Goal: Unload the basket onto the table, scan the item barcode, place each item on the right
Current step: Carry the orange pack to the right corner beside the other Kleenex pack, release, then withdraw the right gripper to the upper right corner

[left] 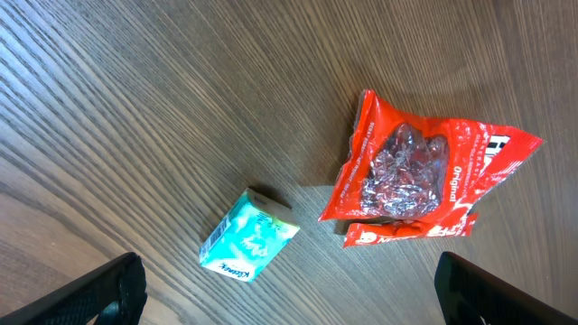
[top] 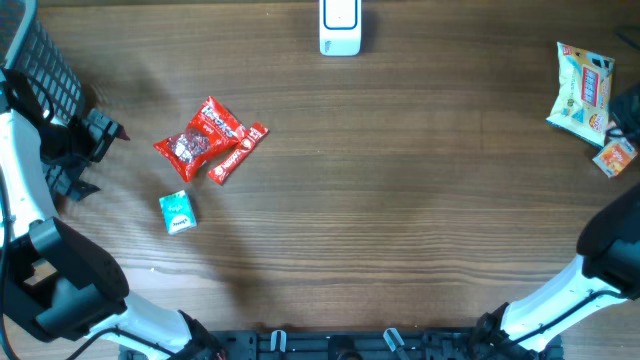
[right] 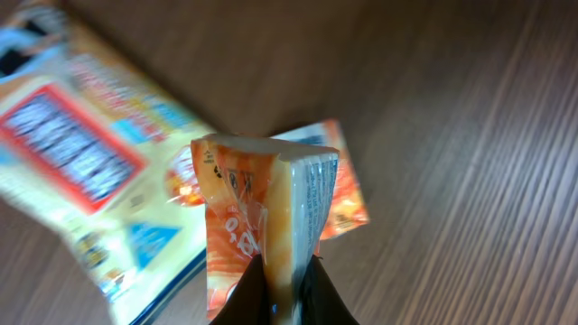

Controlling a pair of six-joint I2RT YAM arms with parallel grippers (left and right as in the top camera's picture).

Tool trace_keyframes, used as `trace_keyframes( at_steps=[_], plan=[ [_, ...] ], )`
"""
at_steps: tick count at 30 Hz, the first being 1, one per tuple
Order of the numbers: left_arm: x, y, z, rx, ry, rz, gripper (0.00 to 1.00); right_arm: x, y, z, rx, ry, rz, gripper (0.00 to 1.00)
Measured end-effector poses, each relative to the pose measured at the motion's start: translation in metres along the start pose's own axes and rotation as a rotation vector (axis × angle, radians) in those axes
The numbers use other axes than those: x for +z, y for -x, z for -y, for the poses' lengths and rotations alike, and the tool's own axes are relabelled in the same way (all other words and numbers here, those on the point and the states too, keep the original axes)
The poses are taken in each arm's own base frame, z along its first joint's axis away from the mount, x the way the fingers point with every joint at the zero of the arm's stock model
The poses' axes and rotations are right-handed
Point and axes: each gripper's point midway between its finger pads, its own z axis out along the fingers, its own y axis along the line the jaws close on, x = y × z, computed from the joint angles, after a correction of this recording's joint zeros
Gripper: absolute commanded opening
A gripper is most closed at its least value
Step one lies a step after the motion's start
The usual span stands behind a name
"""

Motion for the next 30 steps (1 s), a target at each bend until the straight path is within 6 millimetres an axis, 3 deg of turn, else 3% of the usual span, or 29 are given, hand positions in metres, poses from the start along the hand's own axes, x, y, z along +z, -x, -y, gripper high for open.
trace_keyframes(
  at_steps=[8,18,19,22,24,26,30],
  plan=[
    [0.0,0.0,0.0,0.0,0.0,0.0,1.0,0.023,0.009,0.041,0.116,-0.053,0.004,0.04],
    [0.0,0.0,0.0,0.0,0.0,0.0,1.0,0.049,-0.005,0.089,0.202,-0.155,-0.024,0.05],
    [0.0,0.0,0.0,0.0,0.0,0.0,1.0,0.051,-0.006,0.093,0.208,-0.163,-0.027,0.14],
    [0.0,0.0,0.0,0.0,0.0,0.0,1.0,0.055,-0.008,0.102,0.228,-0.178,-0.031,0.68],
    [0.0,0.0,0.0,0.0,0.0,0.0,1.0,0.056,-0.007,0.105,0.233,-0.182,-0.027,0.92],
    [0.0,0.0,0.0,0.0,0.0,0.0,1.0,0.056,-0.004,0.104,0.224,-0.175,-0.017,1.0],
    [0.0,0.0,0.0,0.0,0.0,0.0,1.0,0.057,-0.005,0.098,0.194,-0.141,-0.032,0.99]
  ],
)
